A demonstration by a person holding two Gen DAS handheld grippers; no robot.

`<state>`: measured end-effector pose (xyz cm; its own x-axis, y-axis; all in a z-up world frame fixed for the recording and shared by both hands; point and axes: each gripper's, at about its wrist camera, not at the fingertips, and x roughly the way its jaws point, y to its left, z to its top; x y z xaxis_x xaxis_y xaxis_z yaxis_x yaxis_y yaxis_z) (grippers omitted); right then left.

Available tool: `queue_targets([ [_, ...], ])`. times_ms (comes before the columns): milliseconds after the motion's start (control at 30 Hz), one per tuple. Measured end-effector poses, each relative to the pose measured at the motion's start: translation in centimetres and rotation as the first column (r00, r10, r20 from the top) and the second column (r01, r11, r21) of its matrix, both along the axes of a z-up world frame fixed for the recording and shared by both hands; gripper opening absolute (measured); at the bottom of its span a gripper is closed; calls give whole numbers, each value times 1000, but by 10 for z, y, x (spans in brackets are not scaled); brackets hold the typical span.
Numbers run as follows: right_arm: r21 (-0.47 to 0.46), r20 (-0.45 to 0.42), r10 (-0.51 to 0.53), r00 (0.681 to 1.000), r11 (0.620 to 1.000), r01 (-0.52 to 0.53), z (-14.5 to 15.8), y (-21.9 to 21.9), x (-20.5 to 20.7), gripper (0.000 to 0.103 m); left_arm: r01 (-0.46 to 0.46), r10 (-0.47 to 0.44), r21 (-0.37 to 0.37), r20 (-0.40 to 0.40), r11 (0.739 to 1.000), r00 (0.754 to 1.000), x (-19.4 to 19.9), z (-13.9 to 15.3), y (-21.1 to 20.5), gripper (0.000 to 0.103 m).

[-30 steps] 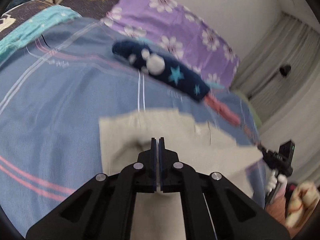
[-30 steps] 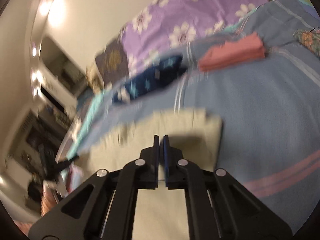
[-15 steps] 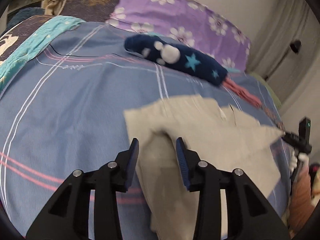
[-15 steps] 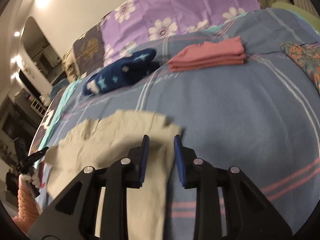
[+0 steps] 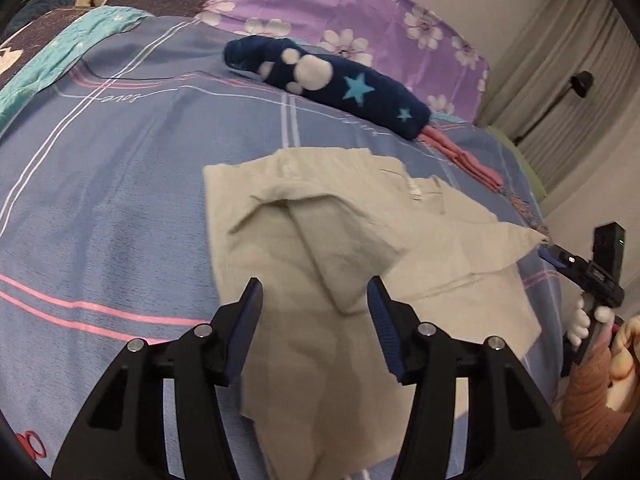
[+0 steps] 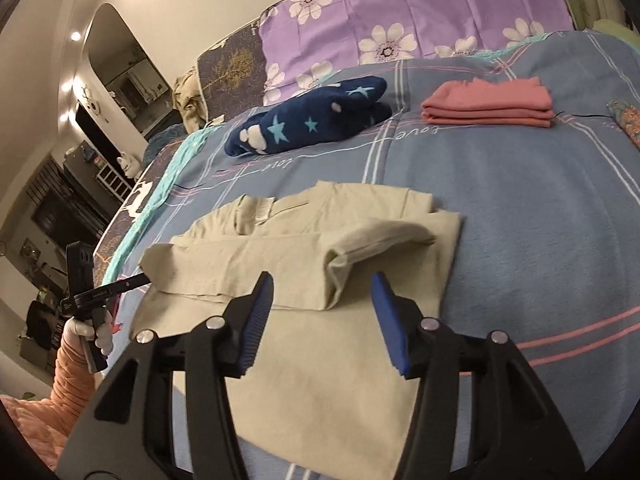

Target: Fold small clothes

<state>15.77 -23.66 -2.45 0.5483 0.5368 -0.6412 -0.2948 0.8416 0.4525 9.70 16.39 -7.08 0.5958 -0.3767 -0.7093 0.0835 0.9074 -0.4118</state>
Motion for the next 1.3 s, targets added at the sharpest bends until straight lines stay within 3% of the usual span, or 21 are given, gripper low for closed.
queue_targets([
  [133, -13, -51, -10, 999, 1000, 9, -16, 9, 11, 55, 58, -59, 28, 4, 998, 998, 4, -2, -18, 60],
  [233, 3, -92, -52, 994, 999, 53, -28, 13, 24, 51, 40, -39, 31, -25, 999, 999, 22, -12, -26, 60],
  [267, -2, -93, -67, 993, 998, 67, -29, 13, 26, 43, 25, -24, 30, -24, 999, 999, 28, -13, -27, 45],
  [300, -7, -95, -85, 992, 996, 85, -29, 13, 30, 15, 15, -14, 31, -27, 999, 1000, 31, -13, -27, 24],
  [333, 4, -94, -103, 990, 995, 104, -28, 10, 34, 4, 6, -6, 15, -38, 1000, 999, 38, -12, -25, 2],
  [433, 142, -46, -164, 985, 975, 169, -6, -7, 52, 3, -37, 39, -91, 12, 995, 999, 56, 7, -9, 2],
  [467, 183, -48, -183, 982, 965, 189, -2, -12, 61, 4, -61, 66, -121, 33, 991, 997, 63, 15, -3, 2],
  [533, 189, -65, -225, 972, 954, 234, -1, -20, 81, 24, -128, 143, -186, 70, 974, 987, 80, 26, 15, 9],
  [567, 163, -64, -248, 967, 953, 255, -1, -22, 87, 31, -162, 178, -184, 72, 970, 981, 87, 28, 22, 30],
  [600, 126, -56, -273, 960, 952, 278, -1, -24, 91, 35, -213, 226, -158, 71, 964, 971, 91, 30, 29, 41],
  [733, 73, -33, -251, 967, 965, 253, -8, -32, 91, 45, -184, 194, -83, 136, 980, 972, 84, 35, 33, 62],
  [833, -4, -42, -229, 972, 973, 229, -23, -33, 98, 51, -152, 152, -3, 79, 988, 985, 91, 18, 30, 65],
  [933, -27, -83, -206, 975, 978, 205, -40, -28, 109, 54, -125, 127, 43, -35, 991, 991, 111, -8, 30, 65],
  [1000, -37, -109, -173, 979, 985, 170, -49, -20, 120, 56, -121, 125, 66, -63, 990, 990, 121, -20, 28, 65],
  [1033, -47, -111, -172, 979, 985, 168, -52, -18, 124, 56, -117, 122, 75, -69, 990, 990, 124, -24, 27, 62],
  [1067, -59, -105, -181, 978, 983, 176, -54, -14, 128, 51, -119, 125, 91, -63, 989, 990, 126, -25, 26, 32],
  [1100, -66, -96, -189, 977, 981, 183, -53, -13, 128, 17, -118, 124, 96, -58, 988, 991, 128, -25, 25, 9],
  [1133, -69, -86, -203, 975, 978, 197, -50, -14, 127, 3, -126, 131, 81, -57, 989, 990, 127, -21, 27, 5],
  [1233, -31, -18, -257, 966, 966, 256, -32, -27, 114, 2, -128, 125, 86, 44, 988, 991, 112, 3, 28, 5],
  [1267, -65, 1, -289, 957, 955, 289, -28, -31, 113, 3, -123, 116, 113, 63, 986, 991, 107, 8, 29, 7],
  [1300, -120, 5, -325, 946, 939, 323, -29, -36, 111, 10, -129, 121, 130, 64, 983, 991, 104, 9, 31, 8],
])
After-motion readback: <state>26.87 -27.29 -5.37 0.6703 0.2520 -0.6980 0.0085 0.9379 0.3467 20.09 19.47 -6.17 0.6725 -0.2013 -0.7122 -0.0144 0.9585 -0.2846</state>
